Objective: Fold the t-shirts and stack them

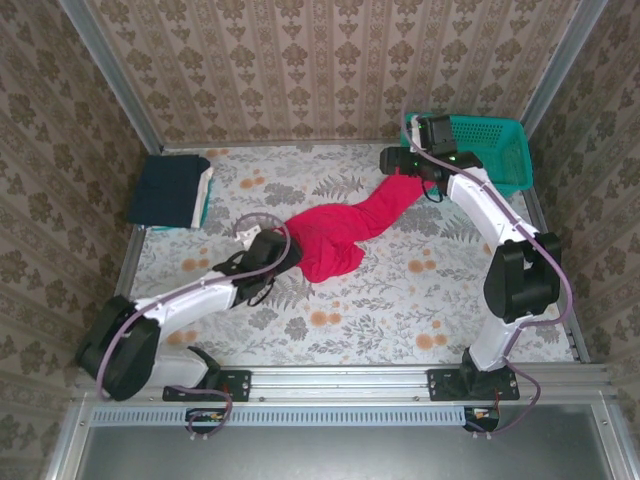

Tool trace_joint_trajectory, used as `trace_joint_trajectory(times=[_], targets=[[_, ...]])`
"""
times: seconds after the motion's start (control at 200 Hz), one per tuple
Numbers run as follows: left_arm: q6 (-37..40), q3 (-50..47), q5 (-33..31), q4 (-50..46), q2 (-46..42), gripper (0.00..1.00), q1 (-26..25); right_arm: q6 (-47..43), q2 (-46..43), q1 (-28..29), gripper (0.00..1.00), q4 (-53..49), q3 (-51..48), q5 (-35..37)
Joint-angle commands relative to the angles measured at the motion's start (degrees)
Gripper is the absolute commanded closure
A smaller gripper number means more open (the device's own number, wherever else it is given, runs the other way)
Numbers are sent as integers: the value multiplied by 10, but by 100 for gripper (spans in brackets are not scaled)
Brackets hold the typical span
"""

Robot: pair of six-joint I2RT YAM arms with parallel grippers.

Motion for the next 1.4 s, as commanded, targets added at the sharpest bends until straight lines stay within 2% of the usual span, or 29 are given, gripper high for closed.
trace_joint_trajectory(times=[0.0,0.135,0.32,0.385,0.445,0.465,0.495,0.5,0.53,0.595,0.635,0.695,0.75,0.955,1.24,1.4], targets=[[-147,52,-6,-73,47,5,-22,26,0,-1,8,28,-7,-2],[-196,117,36,-91,123,8,-29,31,7,-8,8,33,-9,-7],[-201,196,81,-119,207,10,-30,32,12,-17,7,22,-6,-30],[-204,218,94,-128,232,14,-30,30,11,-21,7,18,-6,-30],[-204,230,101,-133,248,23,-30,30,8,-27,7,19,-9,-30],[-205,233,102,-135,254,29,-30,31,7,-28,7,19,-10,-30],[-205,235,103,-134,259,42,-29,32,5,-31,7,20,-11,-31],[-205,235,103,-133,260,47,-29,32,4,-32,7,20,-11,-31],[-205,231,104,-129,263,56,-28,32,3,-34,7,20,-11,-31],[-196,216,105,-110,257,87,-22,30,2,-39,7,21,-10,-30],[-174,199,108,-84,242,100,-13,28,2,-42,7,20,-10,-27],[-159,173,95,-73,209,100,-5,25,6,-45,7,20,-7,-23],[-153,152,56,-88,169,100,-1,21,14,-46,7,16,0,-24],[-103,102,-20,-200,28,100,35,24,71,-32,10,-6,59,-72],[-93,-8,-23,-305,-188,100,96,23,162,11,10,-31,147,-75],[-68,-25,-13,-366,-271,100,159,39,200,17,10,-32,181,-74]])
